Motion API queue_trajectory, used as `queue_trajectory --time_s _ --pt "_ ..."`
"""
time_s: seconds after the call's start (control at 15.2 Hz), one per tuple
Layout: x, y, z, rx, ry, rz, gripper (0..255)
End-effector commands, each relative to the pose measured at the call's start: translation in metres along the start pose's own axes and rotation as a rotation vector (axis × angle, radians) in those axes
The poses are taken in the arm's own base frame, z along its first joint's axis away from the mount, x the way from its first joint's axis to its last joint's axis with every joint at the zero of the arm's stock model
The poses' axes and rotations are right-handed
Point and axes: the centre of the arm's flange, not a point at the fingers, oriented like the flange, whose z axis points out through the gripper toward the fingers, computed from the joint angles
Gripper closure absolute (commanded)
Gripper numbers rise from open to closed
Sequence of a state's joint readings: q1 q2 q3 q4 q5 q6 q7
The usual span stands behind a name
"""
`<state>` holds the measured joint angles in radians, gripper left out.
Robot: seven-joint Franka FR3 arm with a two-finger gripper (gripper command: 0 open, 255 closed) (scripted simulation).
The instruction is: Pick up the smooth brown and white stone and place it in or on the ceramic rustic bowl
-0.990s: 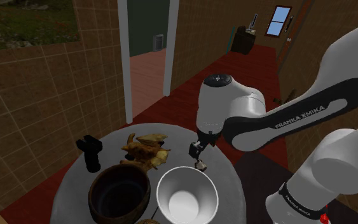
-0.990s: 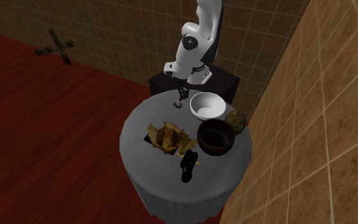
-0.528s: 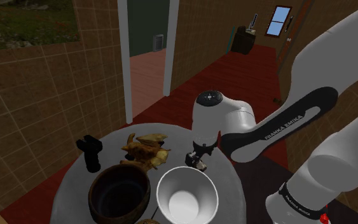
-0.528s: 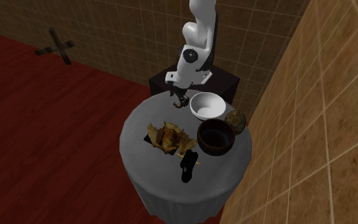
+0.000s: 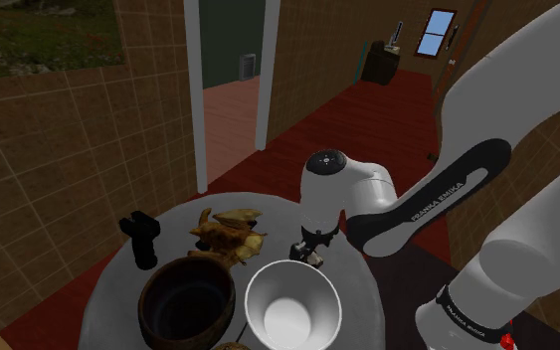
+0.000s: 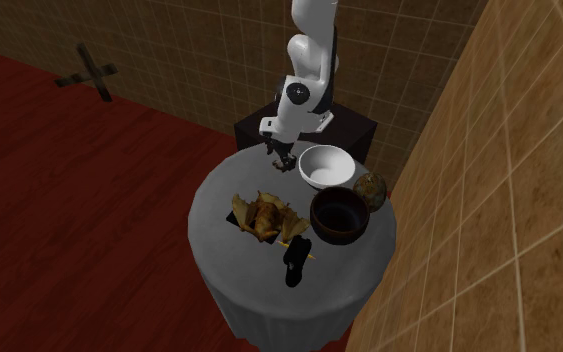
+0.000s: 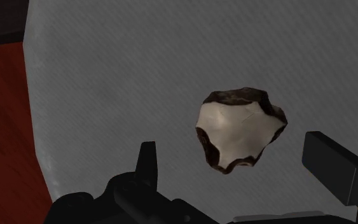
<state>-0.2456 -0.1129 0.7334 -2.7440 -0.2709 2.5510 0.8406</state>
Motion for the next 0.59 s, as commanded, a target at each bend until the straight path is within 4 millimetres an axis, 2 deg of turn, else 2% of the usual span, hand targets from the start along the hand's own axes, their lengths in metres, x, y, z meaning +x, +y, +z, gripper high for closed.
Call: queue_trajectory --time_s 0.0,0.07,0.13,0.53 --pt "0.0 0.0 0.0001 0.0 0.0 0.0 0" --pt "0.0 0.0 0.0001 0.0 0.0 0.0 0" --pt "0.0 0.0 0.0001 0.0 0.0 0.0 255" --pt "0.0016 -0.0004 -0.0007 0.0 0.0 0.0 255"
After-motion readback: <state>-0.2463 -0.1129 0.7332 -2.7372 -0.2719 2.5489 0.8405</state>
